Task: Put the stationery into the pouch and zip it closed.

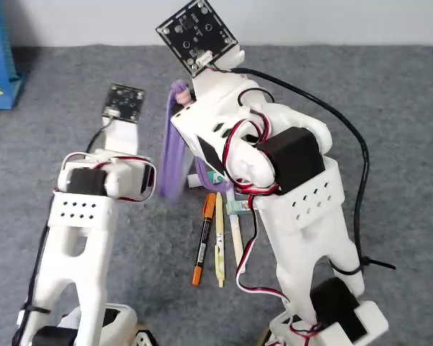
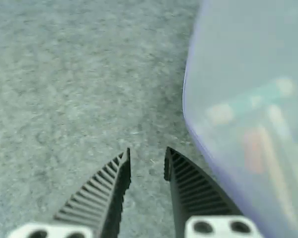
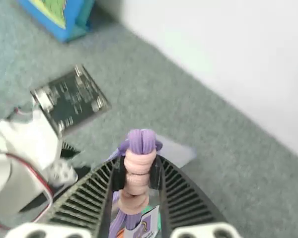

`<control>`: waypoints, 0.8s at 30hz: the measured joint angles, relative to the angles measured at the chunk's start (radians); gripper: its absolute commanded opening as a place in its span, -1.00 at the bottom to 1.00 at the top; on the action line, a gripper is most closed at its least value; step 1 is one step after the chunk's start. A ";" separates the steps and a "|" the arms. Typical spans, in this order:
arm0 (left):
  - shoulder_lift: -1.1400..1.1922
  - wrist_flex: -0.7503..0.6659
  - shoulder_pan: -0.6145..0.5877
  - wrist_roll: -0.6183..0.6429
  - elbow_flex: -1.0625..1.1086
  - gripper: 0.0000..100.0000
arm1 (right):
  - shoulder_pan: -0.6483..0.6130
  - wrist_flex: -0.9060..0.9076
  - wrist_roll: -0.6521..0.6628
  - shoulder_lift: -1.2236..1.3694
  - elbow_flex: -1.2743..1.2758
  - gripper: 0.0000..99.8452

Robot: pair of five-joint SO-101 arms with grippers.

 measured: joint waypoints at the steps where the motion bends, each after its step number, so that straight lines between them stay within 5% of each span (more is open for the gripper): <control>1: -0.012 0.005 0.003 0.000 0.000 -0.77 | 0.003 -0.018 0.011 0.014 0.000 -0.98; 11: -0.382 0.054 0.029 0.055 0.075 -0.77 | -0.012 -0.078 0.023 0.080 -0.002 -0.98; 24: -0.875 0.204 -0.175 0.058 0.112 -0.76 | -0.130 0.080 0.023 0.080 -0.002 -0.98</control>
